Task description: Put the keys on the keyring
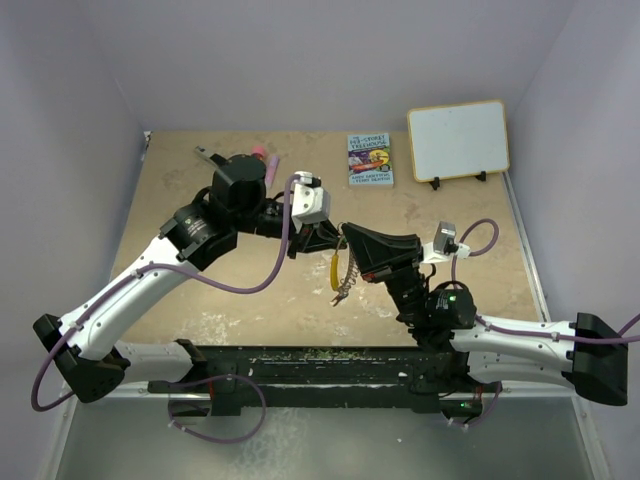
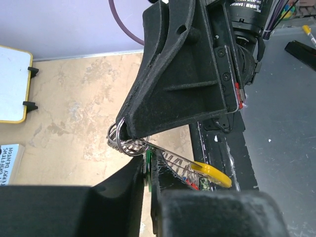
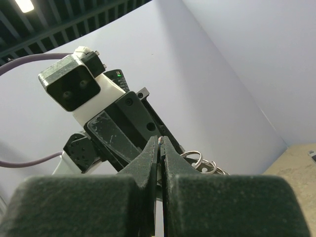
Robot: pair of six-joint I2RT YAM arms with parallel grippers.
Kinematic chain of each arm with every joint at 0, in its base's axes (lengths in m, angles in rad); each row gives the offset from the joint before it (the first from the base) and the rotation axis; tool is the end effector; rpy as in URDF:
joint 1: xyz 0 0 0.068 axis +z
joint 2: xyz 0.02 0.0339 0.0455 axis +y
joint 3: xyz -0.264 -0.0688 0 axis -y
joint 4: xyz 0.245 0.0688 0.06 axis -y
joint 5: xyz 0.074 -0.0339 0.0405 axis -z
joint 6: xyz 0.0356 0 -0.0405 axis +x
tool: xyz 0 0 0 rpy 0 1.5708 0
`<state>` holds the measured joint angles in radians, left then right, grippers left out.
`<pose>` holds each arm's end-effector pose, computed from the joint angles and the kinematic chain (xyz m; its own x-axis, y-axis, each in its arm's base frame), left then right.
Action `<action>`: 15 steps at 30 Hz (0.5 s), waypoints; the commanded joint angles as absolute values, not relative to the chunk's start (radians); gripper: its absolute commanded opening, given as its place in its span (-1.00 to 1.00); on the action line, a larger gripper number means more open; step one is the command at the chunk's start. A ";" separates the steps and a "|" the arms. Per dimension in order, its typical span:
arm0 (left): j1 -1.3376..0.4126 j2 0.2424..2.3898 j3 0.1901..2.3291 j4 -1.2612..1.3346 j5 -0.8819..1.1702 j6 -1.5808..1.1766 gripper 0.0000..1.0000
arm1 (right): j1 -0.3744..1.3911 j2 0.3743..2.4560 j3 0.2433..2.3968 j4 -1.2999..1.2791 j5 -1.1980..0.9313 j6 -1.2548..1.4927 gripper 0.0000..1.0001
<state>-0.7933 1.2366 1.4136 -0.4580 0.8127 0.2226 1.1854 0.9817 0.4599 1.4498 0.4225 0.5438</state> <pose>0.1630 -0.2025 0.4378 0.0265 0.1895 -0.9815 0.9982 -0.0582 0.0157 0.0810 0.1608 0.3481 -0.1320 0.9300 -0.3432 -0.7999 0.1046 0.5910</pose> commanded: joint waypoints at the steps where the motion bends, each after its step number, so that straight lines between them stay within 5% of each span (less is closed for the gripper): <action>1: -0.798 1.232 1.448 -0.400 0.849 0.194 -0.87 | 1.186 0.980 0.486 1.538 0.399 0.547 -1.00; 15: -0.801 1.179 1.500 -0.583 0.750 0.434 -0.93 | 1.186 0.948 0.467 1.515 0.423 0.545 -1.00</action>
<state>-0.7937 1.2274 1.4494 -0.5411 0.7887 0.3241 1.1854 0.9749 0.4591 1.4494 0.4236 0.5438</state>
